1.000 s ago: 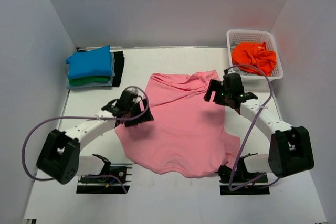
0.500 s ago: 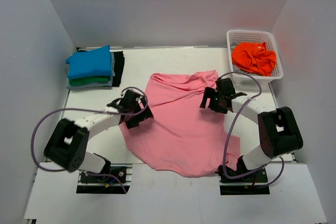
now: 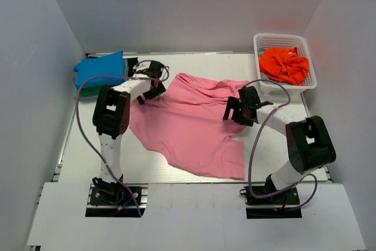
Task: Fold and stack the t-shirts
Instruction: Flatten out the tshirt
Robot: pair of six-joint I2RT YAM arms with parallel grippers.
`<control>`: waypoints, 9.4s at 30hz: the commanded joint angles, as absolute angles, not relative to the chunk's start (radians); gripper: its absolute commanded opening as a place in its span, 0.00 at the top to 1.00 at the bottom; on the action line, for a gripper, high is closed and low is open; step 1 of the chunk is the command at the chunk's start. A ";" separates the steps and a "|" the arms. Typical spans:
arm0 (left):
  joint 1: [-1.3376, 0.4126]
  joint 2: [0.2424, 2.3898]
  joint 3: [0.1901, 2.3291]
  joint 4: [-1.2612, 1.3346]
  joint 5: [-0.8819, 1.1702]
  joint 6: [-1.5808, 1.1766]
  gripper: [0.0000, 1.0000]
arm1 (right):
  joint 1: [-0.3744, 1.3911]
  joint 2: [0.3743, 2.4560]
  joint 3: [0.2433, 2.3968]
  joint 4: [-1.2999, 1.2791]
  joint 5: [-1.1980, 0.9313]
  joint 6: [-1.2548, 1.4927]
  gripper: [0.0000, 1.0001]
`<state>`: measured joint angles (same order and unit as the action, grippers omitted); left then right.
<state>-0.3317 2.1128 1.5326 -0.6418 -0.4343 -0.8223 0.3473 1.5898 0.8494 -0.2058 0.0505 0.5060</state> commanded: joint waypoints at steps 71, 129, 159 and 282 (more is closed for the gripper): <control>-0.318 1.381 0.971 -0.381 -0.081 -0.509 0.00 | 0.724 1.273 0.877 -0.492 0.453 0.612 0.10; -0.258 1.914 1.098 -0.328 -0.098 -0.419 0.00 | 0.334 1.524 1.051 -0.417 0.156 0.337 0.10; -0.239 1.980 1.121 -0.426 -0.229 -0.486 0.00 | 0.254 1.545 0.876 -0.463 0.508 0.405 0.10; -0.259 1.482 0.882 -0.169 0.106 -0.344 0.00 | 0.196 1.642 1.202 -0.753 0.396 0.486 0.19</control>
